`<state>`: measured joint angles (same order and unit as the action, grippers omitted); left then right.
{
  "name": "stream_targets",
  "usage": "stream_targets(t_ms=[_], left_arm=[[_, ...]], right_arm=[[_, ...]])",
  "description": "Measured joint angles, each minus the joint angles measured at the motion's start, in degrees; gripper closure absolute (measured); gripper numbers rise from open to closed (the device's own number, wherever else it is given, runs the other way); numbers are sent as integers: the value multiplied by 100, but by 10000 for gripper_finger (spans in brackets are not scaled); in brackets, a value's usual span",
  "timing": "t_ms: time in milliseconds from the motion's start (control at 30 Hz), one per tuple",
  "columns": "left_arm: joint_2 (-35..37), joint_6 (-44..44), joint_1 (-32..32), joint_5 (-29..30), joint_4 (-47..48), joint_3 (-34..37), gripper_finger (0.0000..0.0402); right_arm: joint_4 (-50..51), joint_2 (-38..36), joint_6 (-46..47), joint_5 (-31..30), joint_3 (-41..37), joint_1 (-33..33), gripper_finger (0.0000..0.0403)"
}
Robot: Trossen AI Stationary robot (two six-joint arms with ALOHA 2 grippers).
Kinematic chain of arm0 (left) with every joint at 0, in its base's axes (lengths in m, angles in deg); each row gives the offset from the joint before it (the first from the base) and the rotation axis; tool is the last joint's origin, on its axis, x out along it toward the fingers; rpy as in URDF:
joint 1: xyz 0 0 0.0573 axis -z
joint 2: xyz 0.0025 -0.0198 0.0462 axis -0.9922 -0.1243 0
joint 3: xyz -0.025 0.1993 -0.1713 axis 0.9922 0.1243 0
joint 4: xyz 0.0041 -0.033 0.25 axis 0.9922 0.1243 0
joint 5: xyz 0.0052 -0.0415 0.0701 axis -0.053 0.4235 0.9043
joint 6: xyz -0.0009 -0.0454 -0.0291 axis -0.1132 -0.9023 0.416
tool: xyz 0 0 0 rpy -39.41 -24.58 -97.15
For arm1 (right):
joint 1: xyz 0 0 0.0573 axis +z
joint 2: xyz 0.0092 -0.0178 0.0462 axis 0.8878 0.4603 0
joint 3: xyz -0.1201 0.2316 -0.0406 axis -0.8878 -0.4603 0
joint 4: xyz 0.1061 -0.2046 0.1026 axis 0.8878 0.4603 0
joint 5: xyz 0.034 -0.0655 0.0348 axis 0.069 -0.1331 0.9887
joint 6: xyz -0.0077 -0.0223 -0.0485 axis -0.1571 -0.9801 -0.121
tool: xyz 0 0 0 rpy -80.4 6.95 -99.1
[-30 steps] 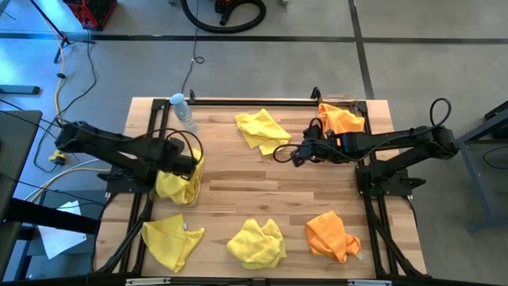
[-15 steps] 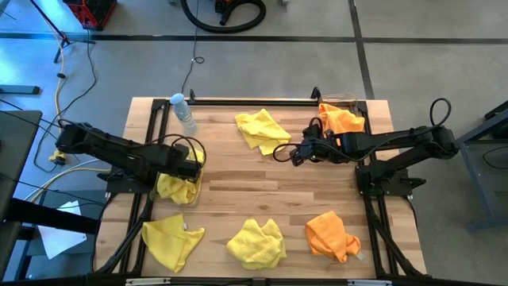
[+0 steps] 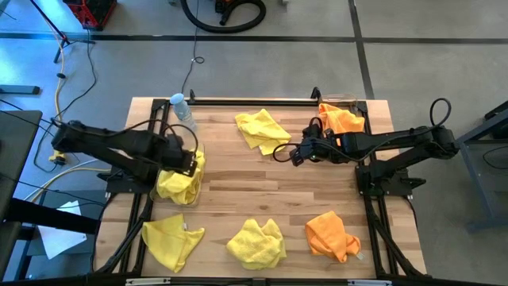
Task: Sort microfiber towel by color & place in baskets
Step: Put the yellow microfiber cloth into the left transparent bin
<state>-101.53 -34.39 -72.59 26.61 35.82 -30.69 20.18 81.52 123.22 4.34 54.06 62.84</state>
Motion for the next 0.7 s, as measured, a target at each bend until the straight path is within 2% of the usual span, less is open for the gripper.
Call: stream_targets(t_ms=[133,400,500,700], left_arm=[[-48,-708,663,-257,-138,100,275],[-225,-2653,2095,-298,-611,903,275],[-280,-3125,2298,-305,-854,1368,275],[-278,-3193,2256,-368,-1872,2012,275]], right_arm=[[0,0,0,0,1,0,249],[-48,0,-11,2,1,0,249],[-97,0,-58,-84,1,0,249],[-218,0,-97,-301,0,-34,249]])
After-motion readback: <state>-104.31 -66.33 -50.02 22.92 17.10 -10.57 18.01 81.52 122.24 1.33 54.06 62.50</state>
